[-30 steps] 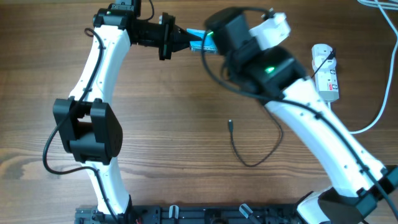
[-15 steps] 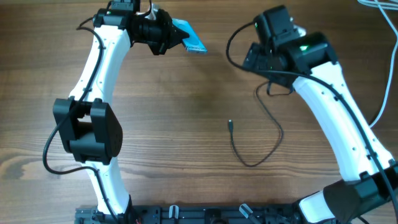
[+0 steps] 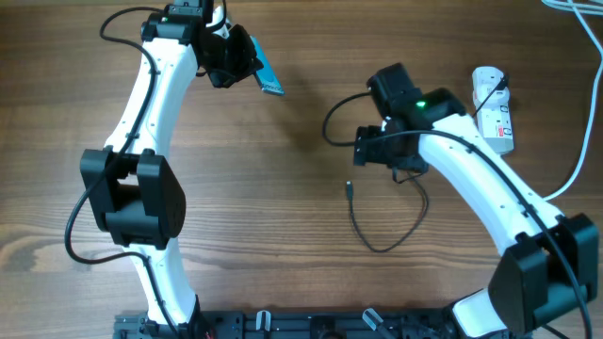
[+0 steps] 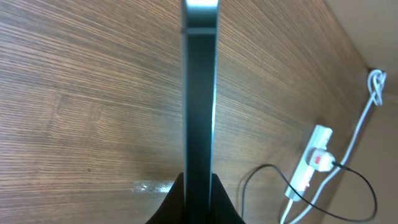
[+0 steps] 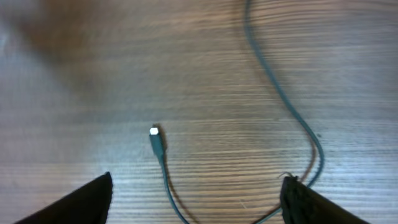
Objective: Plug charger to phone and switch on socket
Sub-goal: 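Lower the right gripper and grasp the black USB-C cable end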
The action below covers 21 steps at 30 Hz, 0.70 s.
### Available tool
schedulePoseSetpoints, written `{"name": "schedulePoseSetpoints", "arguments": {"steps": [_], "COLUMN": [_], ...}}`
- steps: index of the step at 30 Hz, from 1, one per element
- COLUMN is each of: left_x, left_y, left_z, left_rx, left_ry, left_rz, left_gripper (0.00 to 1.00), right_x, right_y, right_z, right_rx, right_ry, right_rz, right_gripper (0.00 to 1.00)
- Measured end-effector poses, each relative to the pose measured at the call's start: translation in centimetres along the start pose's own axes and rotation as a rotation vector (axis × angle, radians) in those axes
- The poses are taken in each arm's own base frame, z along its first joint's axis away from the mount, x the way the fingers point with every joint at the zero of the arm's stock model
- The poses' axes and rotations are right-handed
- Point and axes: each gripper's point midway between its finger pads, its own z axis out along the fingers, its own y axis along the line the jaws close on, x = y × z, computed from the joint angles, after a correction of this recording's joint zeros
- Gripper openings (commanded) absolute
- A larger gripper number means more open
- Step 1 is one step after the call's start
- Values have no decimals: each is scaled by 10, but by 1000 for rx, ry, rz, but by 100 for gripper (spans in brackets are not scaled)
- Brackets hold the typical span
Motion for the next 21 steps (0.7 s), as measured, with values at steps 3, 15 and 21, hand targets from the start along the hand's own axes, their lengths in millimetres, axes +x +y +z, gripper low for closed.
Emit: {"name": "schedulePoseSetpoints", "arguments": {"steps": [3,15,21], "left_x": [-2,-2,-2], "left_y": [3,6,6], "left_z": [0,0,0], "left_rx": [-17,-33,-33], "left_ry": [-14,-17,-17], "left_rz": [2,0,0], "left_gripper": [4,4,4], "right_x": [10,40,47], "right_y": [17,37,44], "right_z": [10,51,59], "right_rx": [-5,35,6], "right_ry": [31,173,178], "right_rz": [-95,-206,-225], "right_gripper": [63,69,58]}}
